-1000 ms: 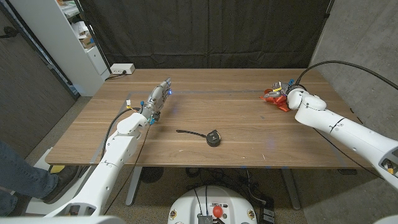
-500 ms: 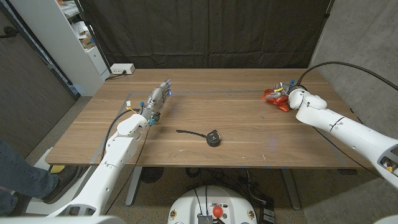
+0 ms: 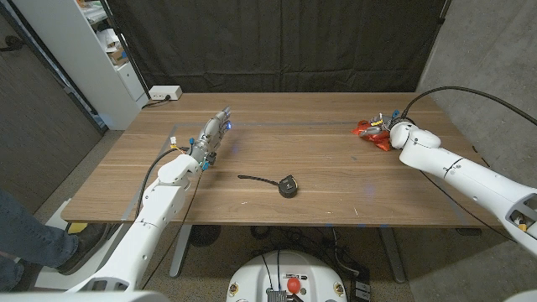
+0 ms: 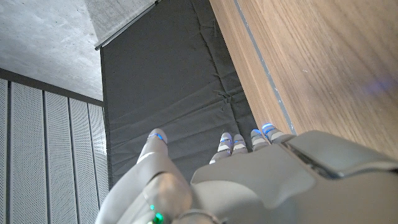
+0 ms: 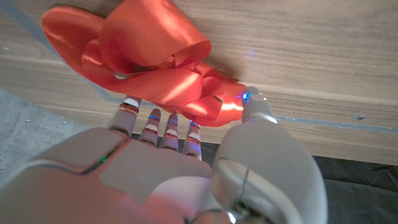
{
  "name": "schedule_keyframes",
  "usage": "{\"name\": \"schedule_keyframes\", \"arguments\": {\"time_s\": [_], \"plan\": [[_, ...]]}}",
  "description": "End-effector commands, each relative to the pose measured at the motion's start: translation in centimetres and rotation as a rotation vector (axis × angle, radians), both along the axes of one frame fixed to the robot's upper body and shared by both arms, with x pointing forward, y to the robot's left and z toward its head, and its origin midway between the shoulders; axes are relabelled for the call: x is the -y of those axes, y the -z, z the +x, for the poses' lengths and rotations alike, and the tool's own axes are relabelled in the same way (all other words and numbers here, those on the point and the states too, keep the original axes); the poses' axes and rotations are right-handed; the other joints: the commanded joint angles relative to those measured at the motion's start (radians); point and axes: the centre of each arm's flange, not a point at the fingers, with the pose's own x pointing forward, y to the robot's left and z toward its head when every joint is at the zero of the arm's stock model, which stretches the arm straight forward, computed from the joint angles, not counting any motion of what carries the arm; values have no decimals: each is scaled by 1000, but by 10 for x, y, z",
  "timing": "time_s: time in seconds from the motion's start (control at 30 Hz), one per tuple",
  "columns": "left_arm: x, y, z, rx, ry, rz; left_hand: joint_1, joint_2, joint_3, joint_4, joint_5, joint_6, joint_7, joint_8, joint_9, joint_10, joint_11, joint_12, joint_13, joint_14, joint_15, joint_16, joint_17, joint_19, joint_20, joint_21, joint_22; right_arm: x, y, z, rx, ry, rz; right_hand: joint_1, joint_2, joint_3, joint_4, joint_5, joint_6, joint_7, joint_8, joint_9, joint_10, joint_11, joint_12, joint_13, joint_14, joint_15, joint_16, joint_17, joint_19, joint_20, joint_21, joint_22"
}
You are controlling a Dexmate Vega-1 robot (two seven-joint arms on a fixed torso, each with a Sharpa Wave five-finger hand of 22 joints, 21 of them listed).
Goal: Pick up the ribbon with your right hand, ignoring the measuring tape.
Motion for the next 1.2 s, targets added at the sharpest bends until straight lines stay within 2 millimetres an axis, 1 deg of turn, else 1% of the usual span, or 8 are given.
{"name": "schedule_keyframes", "arguments": {"time_s": [0.03,0.07,0.23,0.57,0.63,0.67,1.03,1.2], "plan": [[-2,6,-3,-10,-1,-8,-1,8,0,-4,-4,5,6,2,3,-11,-6,-2,2,-72,5,6,2,-158,8,-6,2,1,4,1,31,0,10,40,12,12,-1,-16,59,-1,13,3,77,7,22,5,82,-17,25,8,149,-15,38,-1],[-2,6,-3,-10,0,-9,-1,8,0,-4,-4,5,5,1,3,-11,-6,-2,2,-71,5,6,2,-158,9,-6,2,1,4,1,36,1,11,57,24,16,-2,-23,88,5,19,4,112,5,29,5,125,-25,40,11,208,-45,51,-2],[-4,9,-4,-11,-3,-12,-1,8,0,-4,-4,8,5,2,3,-9,-6,-1,2,-72,5,6,2,-157,10,-7,2,-1,5,1,40,-1,7,104,52,22,-7,-45,157,-1,29,4,198,-2,46,5,223,-53,80,23,316,-124,68,-6],[-7,12,-5,-13,-6,-20,-1,9,0,-4,-4,12,6,3,3,-9,-6,-1,2,-71,3,6,2,-157,14,-10,2,-12,4,2,69,4,-32,225,93,41,-26,-81,262,-6,45,4,297,-15,59,5,332,-85,138,47,406,-235,72,-5],[-7,12,-5,-11,-5,-20,-1,9,0,-4,-4,13,5,3,3,-9,-5,-1,2,-70,2,6,2,-157,16,-10,2,-13,4,3,68,12,-39,259,99,42,-26,-94,283,-13,46,4,313,-19,58,5,349,-103,155,61,398,-290,63,-4],[-8,12,-5,-11,-5,-20,-1,9,0,-4,-4,13,5,3,3,-9,-5,-1,2,-71,2,6,2,-156,16,-10,2,-14,4,3,70,15,-45,269,101,43,-27,-97,289,-14,46,4,320,-20,59,5,354,-105,160,66,398,-300,62,-4],[-9,15,-1,-18,0,-25,-1,10,0,-4,-4,16,6,2,4,-10,-9,-1,3,-72,2,5,3,-156,20,-14,2,-21,8,4,106,87,-111,361,126,35,-22,-136,377,-59,56,5,400,-114,72,9,392,-155,225,140,398,-331,56,4],[-8,14,1,-19,3,-26,-2,11,0,-4,-4,16,6,2,4,-10,-9,-2,3,-73,3,5,3,-156,21,-15,3,-23,11,3,123,127,-146,411,144,25,-19,-158,443,-69,69,7,467,-150,94,19,452,-187,297,210,421,-341,75,14]]}}
